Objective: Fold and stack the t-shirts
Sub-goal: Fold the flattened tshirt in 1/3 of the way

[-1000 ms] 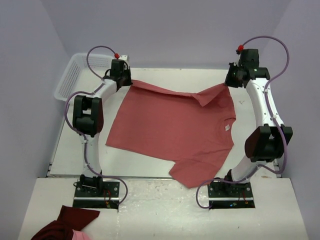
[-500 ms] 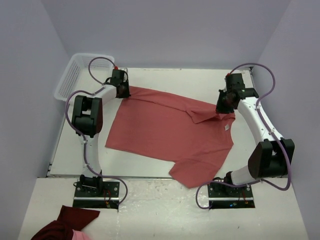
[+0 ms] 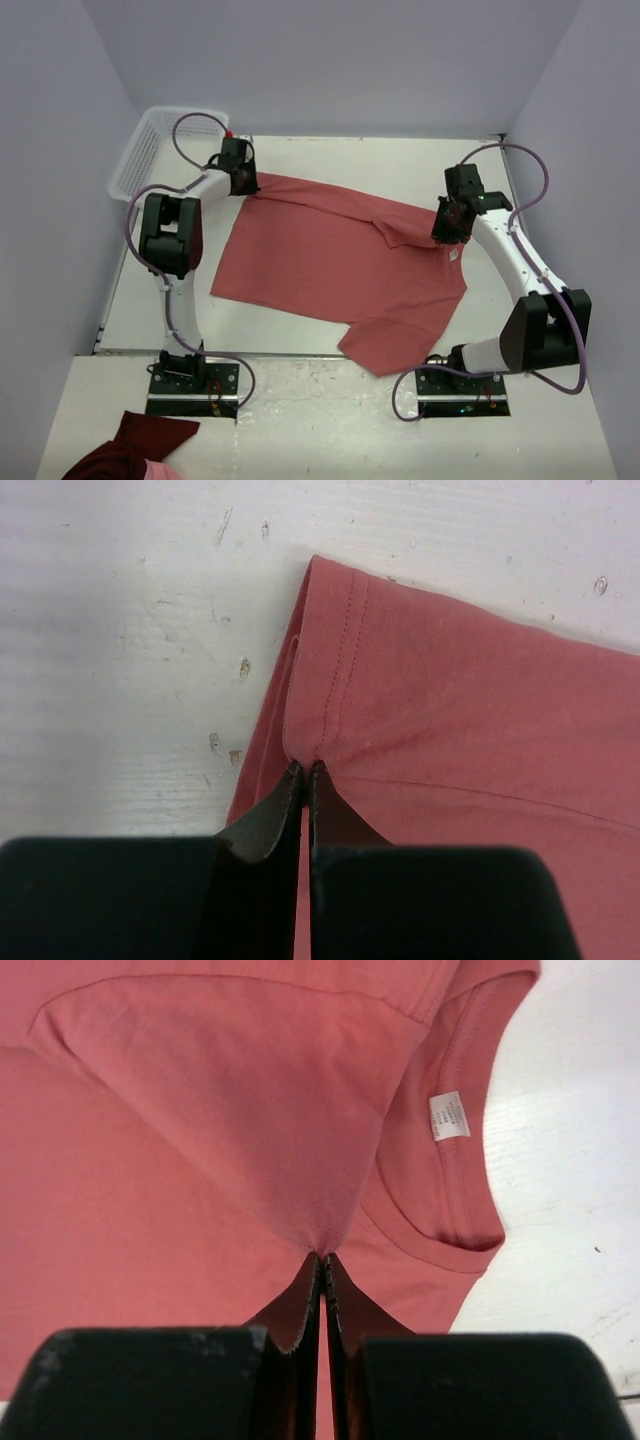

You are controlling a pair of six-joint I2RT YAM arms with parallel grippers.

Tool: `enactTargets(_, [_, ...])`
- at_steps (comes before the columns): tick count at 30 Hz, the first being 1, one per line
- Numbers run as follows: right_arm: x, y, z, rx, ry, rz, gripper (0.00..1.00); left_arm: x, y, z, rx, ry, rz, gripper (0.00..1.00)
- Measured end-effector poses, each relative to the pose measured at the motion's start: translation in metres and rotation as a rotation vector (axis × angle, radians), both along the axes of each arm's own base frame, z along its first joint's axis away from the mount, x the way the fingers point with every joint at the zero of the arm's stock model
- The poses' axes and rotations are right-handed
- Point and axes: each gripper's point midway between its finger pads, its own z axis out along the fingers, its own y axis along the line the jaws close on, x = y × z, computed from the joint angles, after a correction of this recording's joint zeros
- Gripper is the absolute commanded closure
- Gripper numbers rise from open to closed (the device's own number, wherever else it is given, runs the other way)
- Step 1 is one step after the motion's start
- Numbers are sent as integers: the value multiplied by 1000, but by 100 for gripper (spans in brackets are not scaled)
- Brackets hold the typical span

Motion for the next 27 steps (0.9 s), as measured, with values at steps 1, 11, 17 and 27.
enactTargets(1, [0, -1, 0, -4, -1, -4, 100, 0, 0, 0, 0, 0, 0, 100])
enactTargets(11, [15, -11, 24, -44, -65, -39, 100, 1, 1, 29, -6, -53, 4, 100])
enactTargets(17, [12, -18, 25, -59, -62, -58, 100, -1, 2, 36, -4, -63, 12, 100])
enactTargets(27, [2, -21, 41, -52, -113, -65, 100, -21, 6, 14, 7, -4, 17, 100])
